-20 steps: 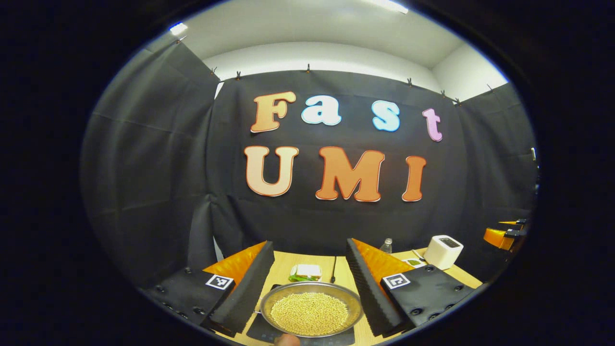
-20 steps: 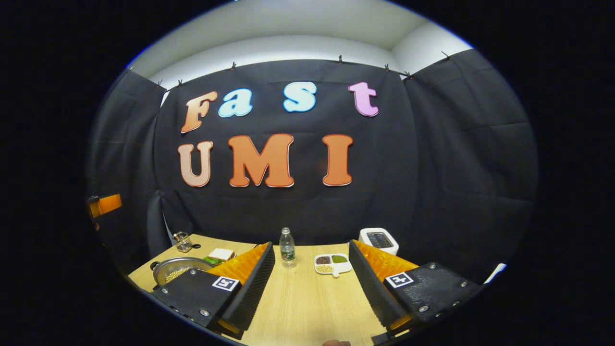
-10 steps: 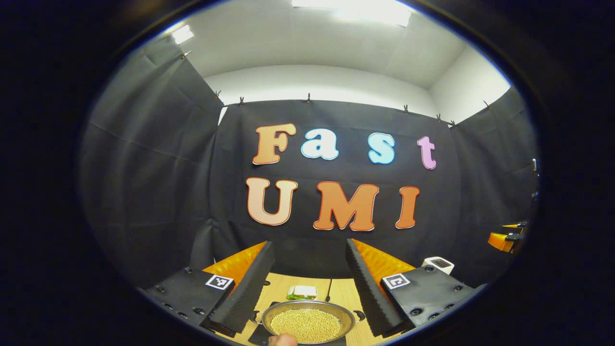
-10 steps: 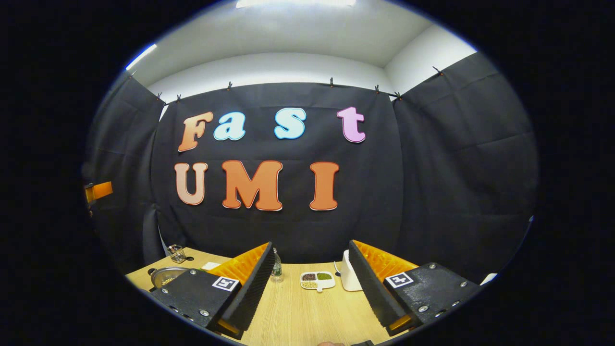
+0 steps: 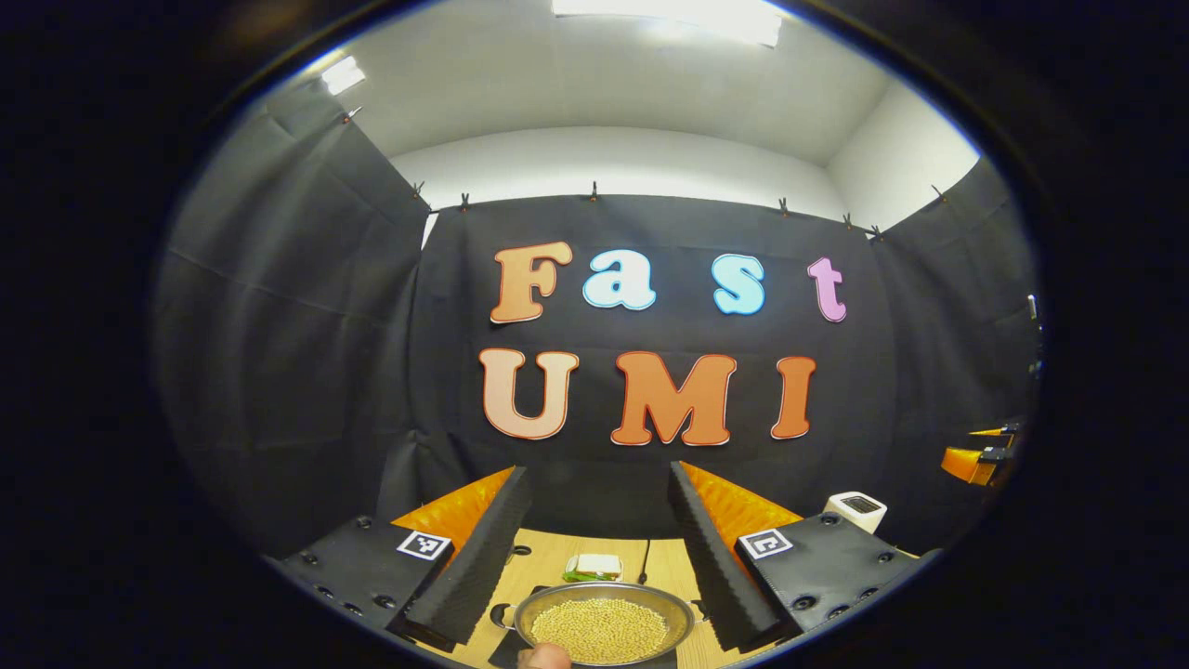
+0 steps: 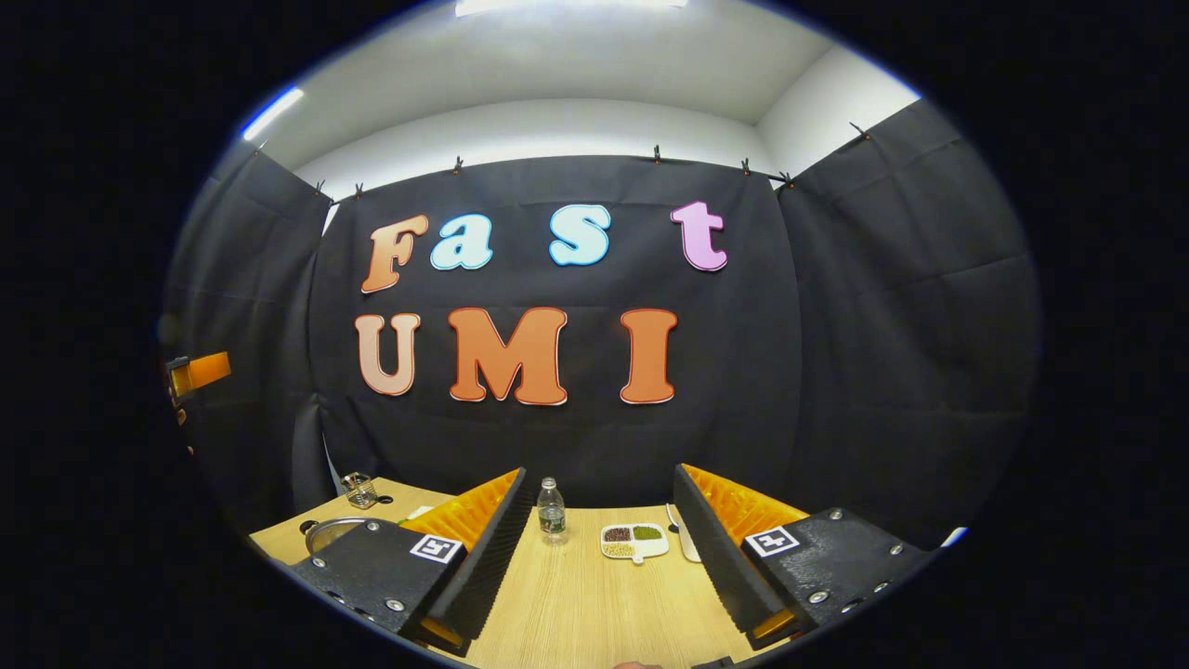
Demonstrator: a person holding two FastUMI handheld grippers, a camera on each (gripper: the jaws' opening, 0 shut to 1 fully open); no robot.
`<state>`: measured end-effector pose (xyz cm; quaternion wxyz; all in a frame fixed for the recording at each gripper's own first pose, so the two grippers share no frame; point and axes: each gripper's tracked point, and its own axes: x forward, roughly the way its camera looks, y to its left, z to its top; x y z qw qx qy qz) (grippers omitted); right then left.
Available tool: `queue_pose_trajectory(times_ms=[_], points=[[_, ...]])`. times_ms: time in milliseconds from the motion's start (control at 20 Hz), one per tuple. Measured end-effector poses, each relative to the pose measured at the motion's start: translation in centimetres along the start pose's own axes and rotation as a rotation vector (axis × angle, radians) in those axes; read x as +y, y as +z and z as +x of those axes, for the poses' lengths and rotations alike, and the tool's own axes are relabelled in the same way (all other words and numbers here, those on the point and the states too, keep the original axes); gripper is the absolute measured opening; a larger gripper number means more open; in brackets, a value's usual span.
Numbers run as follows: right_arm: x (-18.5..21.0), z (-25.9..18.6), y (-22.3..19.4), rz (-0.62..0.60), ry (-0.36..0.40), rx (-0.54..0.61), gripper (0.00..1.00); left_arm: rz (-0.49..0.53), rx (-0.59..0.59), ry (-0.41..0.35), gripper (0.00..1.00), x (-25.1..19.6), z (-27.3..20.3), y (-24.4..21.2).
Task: First push the handle of the pot to place it horizontally, then grasp the pot with both hands and set it on the induction cooktop.
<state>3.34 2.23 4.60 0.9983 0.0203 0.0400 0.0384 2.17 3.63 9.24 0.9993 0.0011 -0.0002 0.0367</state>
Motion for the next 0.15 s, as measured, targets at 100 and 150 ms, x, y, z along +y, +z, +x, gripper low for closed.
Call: queue_pose_trajectory(times_ms=[100, 150], points=[[0.3, -0.03, 0.36, -0.001, 0.003, -0.012, 0.95, 0.005, 0.0, -0.001, 0.97, 0.11, -0.07, -0.15], [0.36, 0.03, 0.49, -0.002, 0.002, -0.017, 0.95, 0.006, 0.0, 0.0, 0.97, 0.17, -0.03, -0.15]])
